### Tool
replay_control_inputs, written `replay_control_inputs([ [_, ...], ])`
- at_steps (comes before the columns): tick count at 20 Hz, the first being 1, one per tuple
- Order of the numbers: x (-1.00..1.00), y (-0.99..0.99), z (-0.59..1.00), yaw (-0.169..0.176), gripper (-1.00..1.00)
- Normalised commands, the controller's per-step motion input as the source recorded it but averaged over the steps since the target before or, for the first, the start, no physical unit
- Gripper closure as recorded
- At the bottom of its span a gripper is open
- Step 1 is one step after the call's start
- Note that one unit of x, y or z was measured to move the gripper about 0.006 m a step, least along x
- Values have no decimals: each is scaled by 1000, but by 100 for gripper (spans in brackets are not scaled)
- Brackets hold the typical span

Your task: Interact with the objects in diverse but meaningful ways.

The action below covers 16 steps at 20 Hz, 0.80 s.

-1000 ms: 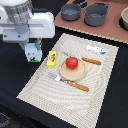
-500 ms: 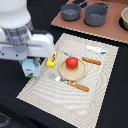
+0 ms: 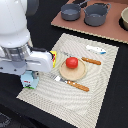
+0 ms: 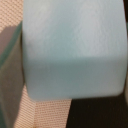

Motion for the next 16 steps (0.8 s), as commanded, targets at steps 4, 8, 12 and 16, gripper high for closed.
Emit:
replay_control_inputs([
  [4,-11,403,696,5,-100],
  [8,314,792,606,46,-100],
  [12,521,835,493,26,-100],
  [16,661,744,318,1,-100],
])
